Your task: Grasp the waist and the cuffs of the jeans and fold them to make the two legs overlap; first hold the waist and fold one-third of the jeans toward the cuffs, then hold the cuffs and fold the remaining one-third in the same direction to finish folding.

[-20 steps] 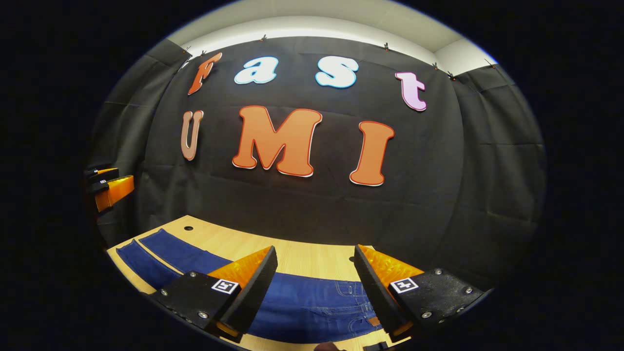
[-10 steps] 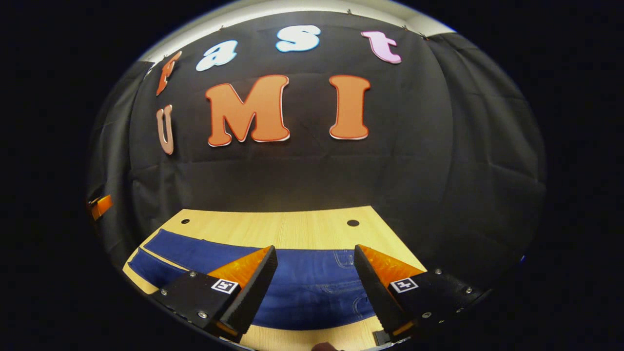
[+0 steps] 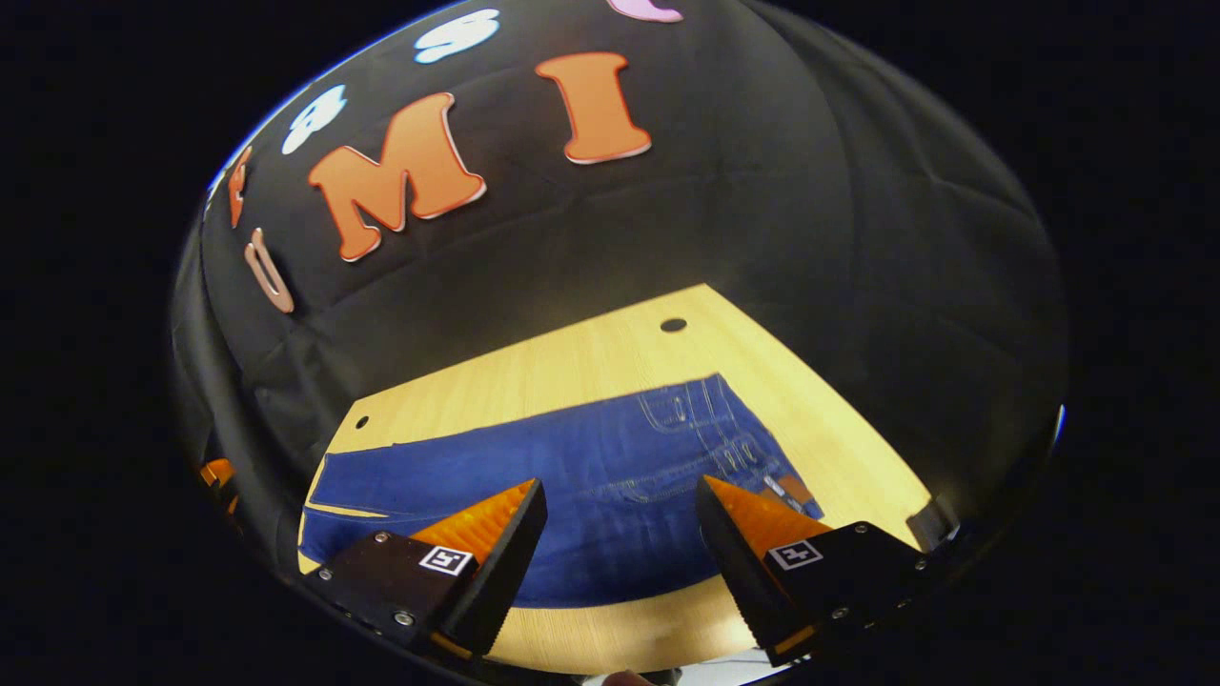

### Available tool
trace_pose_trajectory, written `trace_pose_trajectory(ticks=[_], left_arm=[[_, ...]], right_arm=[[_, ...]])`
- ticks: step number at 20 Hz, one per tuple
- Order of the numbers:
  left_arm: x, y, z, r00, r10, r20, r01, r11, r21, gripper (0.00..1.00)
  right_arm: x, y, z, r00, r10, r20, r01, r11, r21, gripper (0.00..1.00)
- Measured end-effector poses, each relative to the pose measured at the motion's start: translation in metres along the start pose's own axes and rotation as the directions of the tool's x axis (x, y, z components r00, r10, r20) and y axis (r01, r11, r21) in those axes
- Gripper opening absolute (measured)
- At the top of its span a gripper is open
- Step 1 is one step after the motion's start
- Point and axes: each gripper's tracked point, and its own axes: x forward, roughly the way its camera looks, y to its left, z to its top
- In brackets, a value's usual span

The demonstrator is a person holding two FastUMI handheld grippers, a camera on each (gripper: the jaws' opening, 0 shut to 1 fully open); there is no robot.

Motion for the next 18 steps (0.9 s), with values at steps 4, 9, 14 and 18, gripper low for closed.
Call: trace_pose_trajectory(ticks=[4, 9, 14, 18], left_arm=[[0.026, 0.046, -0.021, 0.992, 0.027, -0.122, -0.043, 0.991, -0.129, 0.98], [0.053, 0.101, -0.046, 0.971, 0.050, -0.235, -0.106, 0.967, -0.233, 0.98], [0.074, 0.153, -0.071, 0.943, 0.064, -0.327, -0.191, 0.908, -0.372, 0.98], [0.082, 0.189, -0.095, 0.919, 0.073, -0.387, -0.260, 0.850, -0.458, 0.98]], right_arm=[[0.013, -0.010, -0.020, 0.997, -0.028, -0.075, 0.036, 0.993, 0.108, 0.98], [0.029, -0.039, -0.046, 0.980, -0.104, -0.167, 0.140, 0.964, 0.226, 0.98], [0.049, -0.062, -0.073, 0.960, -0.087, -0.265, 0.195, 0.889, 0.415, 0.98], [0.063, -0.080, -0.084, 0.951, -0.096, -0.294, 0.238, 0.833, 0.499, 0.97]])
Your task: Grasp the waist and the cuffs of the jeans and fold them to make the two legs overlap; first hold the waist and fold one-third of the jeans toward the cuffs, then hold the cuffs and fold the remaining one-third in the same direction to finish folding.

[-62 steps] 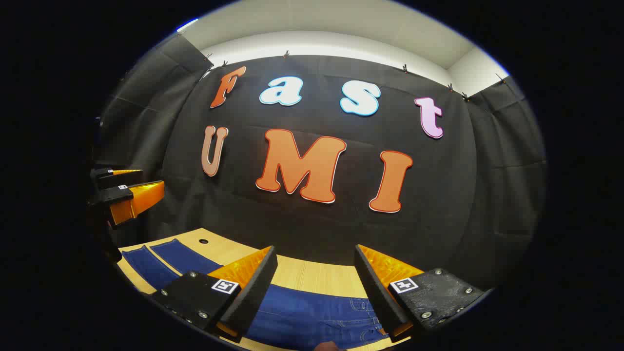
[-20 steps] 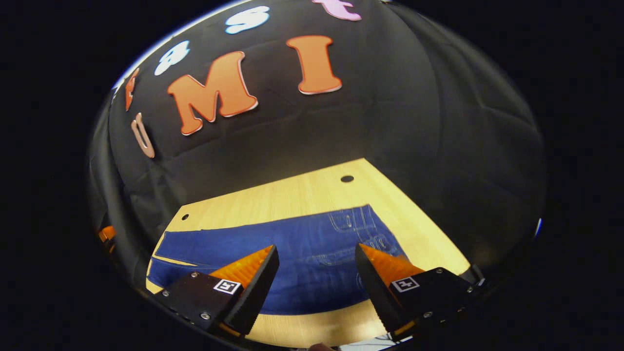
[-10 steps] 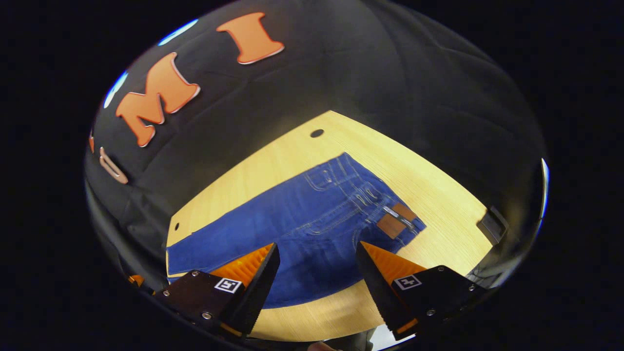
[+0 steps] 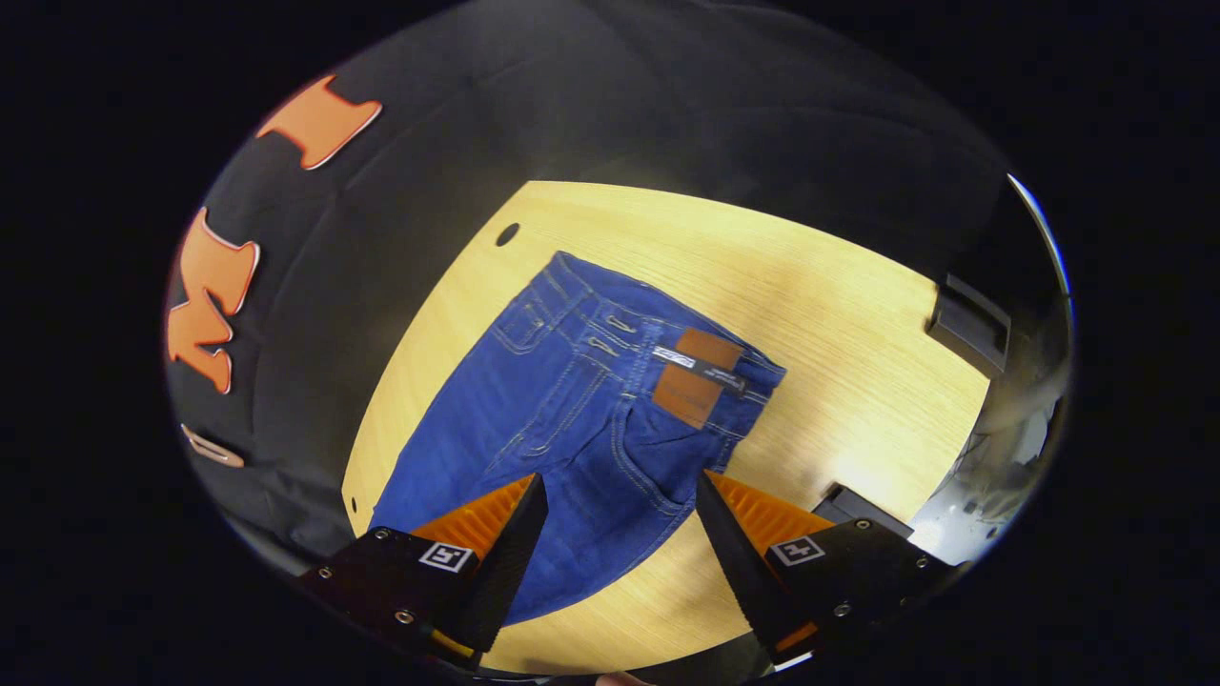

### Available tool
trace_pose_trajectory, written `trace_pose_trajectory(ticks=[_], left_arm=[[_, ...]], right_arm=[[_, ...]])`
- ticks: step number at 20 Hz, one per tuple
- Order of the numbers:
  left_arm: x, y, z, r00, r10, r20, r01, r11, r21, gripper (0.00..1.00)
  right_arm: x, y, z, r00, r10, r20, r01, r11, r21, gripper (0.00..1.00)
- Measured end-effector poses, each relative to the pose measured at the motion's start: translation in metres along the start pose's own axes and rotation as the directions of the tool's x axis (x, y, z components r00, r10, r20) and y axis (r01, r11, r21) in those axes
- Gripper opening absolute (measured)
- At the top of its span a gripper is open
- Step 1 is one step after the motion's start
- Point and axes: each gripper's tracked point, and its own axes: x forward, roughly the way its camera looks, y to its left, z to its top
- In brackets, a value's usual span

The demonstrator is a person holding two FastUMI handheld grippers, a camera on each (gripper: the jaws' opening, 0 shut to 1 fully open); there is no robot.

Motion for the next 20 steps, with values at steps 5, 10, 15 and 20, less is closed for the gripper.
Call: trace_pose_trajectory(ticks=[5, 10, 15, 20], left_arm=[[0.013, 0.046, 0.003, 0.997, 0.056, -0.052, -0.059, 0.996, -0.071, 0.98], [0.033, 0.075, 0.006, 0.995, 0.063, -0.083, -0.072, 0.991, -0.116, 0.98], [0.044, 0.071, 0.022, 0.998, -0.024, -0.050, 0.015, 0.984, -0.179, 0.95], [0.070, 0.051, 0.031, 0.997, -0.070, -0.035, 0.064, 0.988, -0.142, 0.91]], right_arm=[[0.011, 0.000, -0.001, 0.999, 0.007, -0.035, -0.006, 1.000, 0.030, 0.98], [0.023, -0.002, -0.008, 0.996, 0.027, -0.086, -0.021, 0.997, 0.071, 0.97], [0.033, -0.007, -0.012, 0.991, 0.067, -0.114, -0.052, 0.990, 0.129, 0.98], [0.039, -0.006, -0.010, 0.991, 0.068, -0.117, -0.051, 0.989, 0.139, 0.95]])
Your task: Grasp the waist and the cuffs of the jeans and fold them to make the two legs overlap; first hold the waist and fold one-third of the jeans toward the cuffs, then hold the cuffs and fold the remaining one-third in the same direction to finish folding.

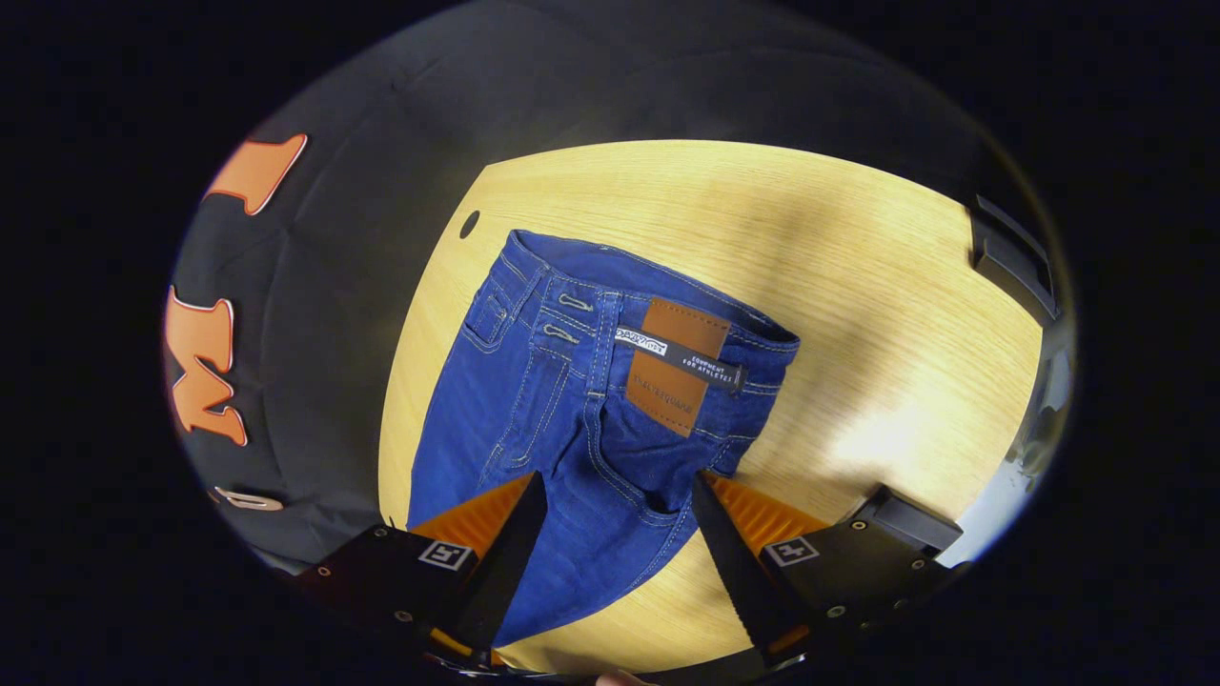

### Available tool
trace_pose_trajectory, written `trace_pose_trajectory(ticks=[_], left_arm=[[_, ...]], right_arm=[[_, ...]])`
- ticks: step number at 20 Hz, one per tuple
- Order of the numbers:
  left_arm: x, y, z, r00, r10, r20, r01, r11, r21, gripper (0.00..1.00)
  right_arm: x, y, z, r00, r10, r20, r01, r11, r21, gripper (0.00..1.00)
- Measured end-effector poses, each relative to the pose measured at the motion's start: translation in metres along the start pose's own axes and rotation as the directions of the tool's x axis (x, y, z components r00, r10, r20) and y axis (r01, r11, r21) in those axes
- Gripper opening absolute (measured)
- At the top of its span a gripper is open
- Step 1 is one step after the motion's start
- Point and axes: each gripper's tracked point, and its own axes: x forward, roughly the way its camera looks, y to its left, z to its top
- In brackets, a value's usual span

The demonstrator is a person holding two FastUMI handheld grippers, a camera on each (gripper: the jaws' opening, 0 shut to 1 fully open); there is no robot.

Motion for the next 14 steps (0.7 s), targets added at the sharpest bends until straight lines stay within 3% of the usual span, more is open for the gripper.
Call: trace_pose_trajectory(ticks=[5, 7, 10, 11, 13, 14], left_arm=[[0.021, -0.016, 0.003, 0.999, -0.040, 0.003, 0.040, 0.999, 0.010, 0.83], [0.033, -0.024, 0.004, 0.999, -0.049, -0.001, 0.049, 0.999, 0.011, 0.69], [0.039, -0.023, 0.002, 0.999, -0.048, -0.008, 0.048, 0.999, -0.008, 0.67], [0.039, -0.013, 0.000, 1.000, -0.008, -0.015, 0.008, 1.000, -0.025, 0.55], [0.036, -0.012, 0.002, 1.000, -0.018, -0.015, 0.017, 0.998, -0.064, 0.31], [0.035, -0.010, 0.000, 1.000, -0.020, -0.014, 0.019, 0.997, -0.069, 0.31]], right_arm=[[0.002, 0.002, 0.002, 1.000, 0.011, -0.013, -0.011, 0.999, 0.044, 0.95], [0.000, 0.002, 0.003, 1.000, 0.023, -0.014, -0.022, 0.997, 0.075, 0.95], [0.001, 0.001, 0.004, 0.999, 0.044, 0.000, -0.044, 0.993, 0.112, 0.95], [0.001, 0.000, 0.003, 0.999, 0.042, -0.001, -0.041, 0.990, 0.132, 0.95], [-0.008, -0.005, 0.002, 1.000, 0.025, -0.014, -0.023, 0.992, 0.127, 0.91], [-0.012, -0.014, -0.001, 1.000, 0.004, -0.030, -0.001, 0.994, 0.108, 0.91]])
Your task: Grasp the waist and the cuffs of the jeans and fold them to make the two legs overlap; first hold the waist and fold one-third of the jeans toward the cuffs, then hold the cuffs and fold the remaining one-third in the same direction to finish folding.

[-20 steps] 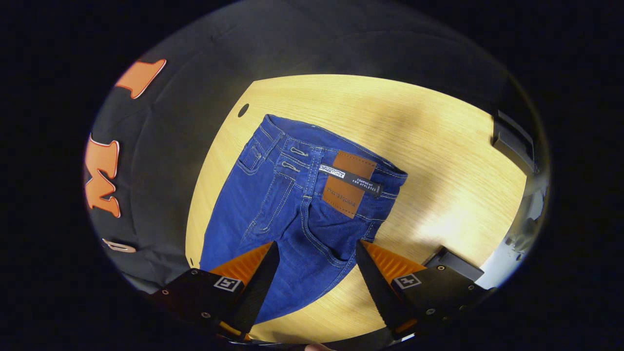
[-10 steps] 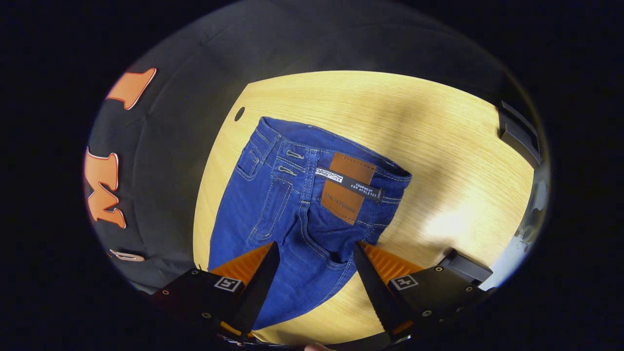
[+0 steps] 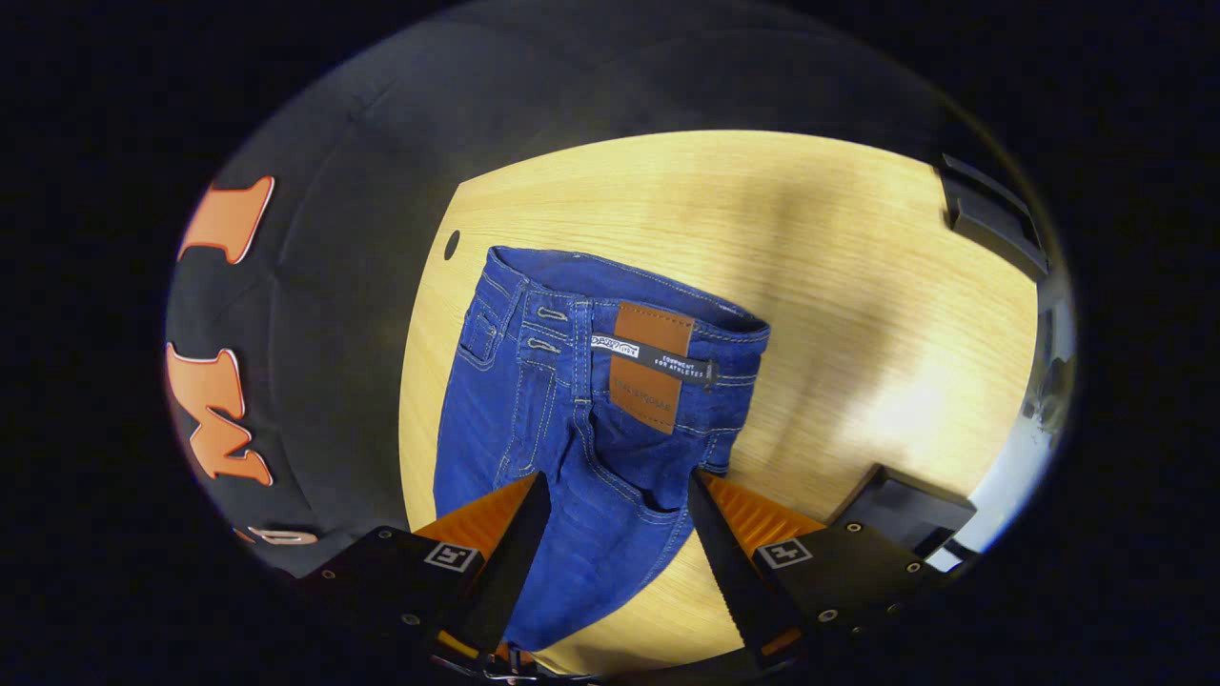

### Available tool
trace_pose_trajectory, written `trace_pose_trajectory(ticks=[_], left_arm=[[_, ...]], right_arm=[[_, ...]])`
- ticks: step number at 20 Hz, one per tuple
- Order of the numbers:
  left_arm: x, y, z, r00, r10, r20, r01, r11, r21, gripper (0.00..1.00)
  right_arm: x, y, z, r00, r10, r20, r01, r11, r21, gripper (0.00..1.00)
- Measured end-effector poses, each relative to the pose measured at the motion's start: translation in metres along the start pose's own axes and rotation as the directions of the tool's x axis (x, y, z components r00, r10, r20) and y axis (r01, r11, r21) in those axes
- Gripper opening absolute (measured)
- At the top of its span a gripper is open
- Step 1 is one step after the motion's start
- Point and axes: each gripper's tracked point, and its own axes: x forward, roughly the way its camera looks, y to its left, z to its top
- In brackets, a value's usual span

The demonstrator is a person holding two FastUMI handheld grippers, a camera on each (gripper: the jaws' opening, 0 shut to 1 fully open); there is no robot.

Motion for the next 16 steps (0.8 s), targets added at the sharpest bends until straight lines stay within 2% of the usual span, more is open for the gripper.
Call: trace_pose_trajectory(ticks=[2, 3, 5, 8, 9, 10, 11, 12, 14, 15, 16], left_arm=[[-0.002, 0.000, 0.001, 1.000, -0.002, 0.000, 0.002, 1.000, -0.007, 0.31], [-0.001, 0.000, 0.001, 1.000, 0.000, 0.000, 0.000, 1.000, -0.008, 0.31], [-0.001, 0.001, 0.001, 1.000, 0.000, -0.007, 0.000, 1.000, 0.003, 0.31], [0.004, -0.006, -0.004, 0.999, -0.022, -0.031, 0.022, 1.000, 0.010, 0.33], [0.006, -0.010, -0.008, 0.999, -0.036, -0.039, 0.037, 0.999, 0.005, 0.31], [0.008, -0.005, -0.012, 0.999, -0.006, -0.046, 0.006, 1.000, 0.010, 0.31], [0.017, -0.008, -0.010, 1.000, 0.004, -0.027, -0.005, 1.000, -0.019, 0.18], [0.027, -0.013, -0.013, 0.999, -0.006, -0.033, 0.005, 1.000, -0.009, 0.04], [0.026, -0.013, -0.013, 0.999, 0.025, -0.026, -0.024, 0.999, 0.039, 0.04], [0.031, -0.008, -0.013, 0.998, 0.058, -0.019, -0.056, 0.996, 0.065, 0.04], [0.014, -0.005, -0.011, 0.997, 0.078, -0.021, -0.076, 0.994, 0.082, 0.04]], right_arm=[[-0.002, -0.014, 0.004, 1.000, -0.019, 0.018, 0.018, 1.000, 0.023, 0.92], [-0.003, -0.013, 0.007, 1.000, 0.000, 0.024, -0.002, 0.999, 0.051, 0.94], [0.006, -0.003, 0.015, 0.999, 0.035, 0.037, -0.037, 0.996, 0.076, 0.91], [0.020, 0.013, 0.018, 0.998, 0.046, 0.053, -0.047, 0.999, 0.025, 0.89], [0.027, 0.015, 0.018, 0.998, 0.031, 0.051, -0.031, 1.000, 0.000, 0.81], [0.036, 0.015, 0.016, 0.999, 0.007, 0.044, -0.006, 1.000, -0.013, 0.76], [0.036, 0.014, 0.013, 0.999, -0.026, 0.040, 0.026, 1.000, -0.005, 0.62], [0.038, 0.014, 0.014, 0.998, -0.042, 0.052, 0.042, 0.999, 0.010, 0.49], [0.040, 0.016, 0.015, 0.997, -0.056, 0.050, 0.055, 0.998, 0.022, 0.20], [0.037, 0.017, 0.012, 0.998, -0.041, 0.047, 0.041, 0.999, 0.019, 0.20], [0.037, 0.018, 0.011, 0.998, -0.031, 0.047, 0.029, 0.999, 0.030, 0.20]])
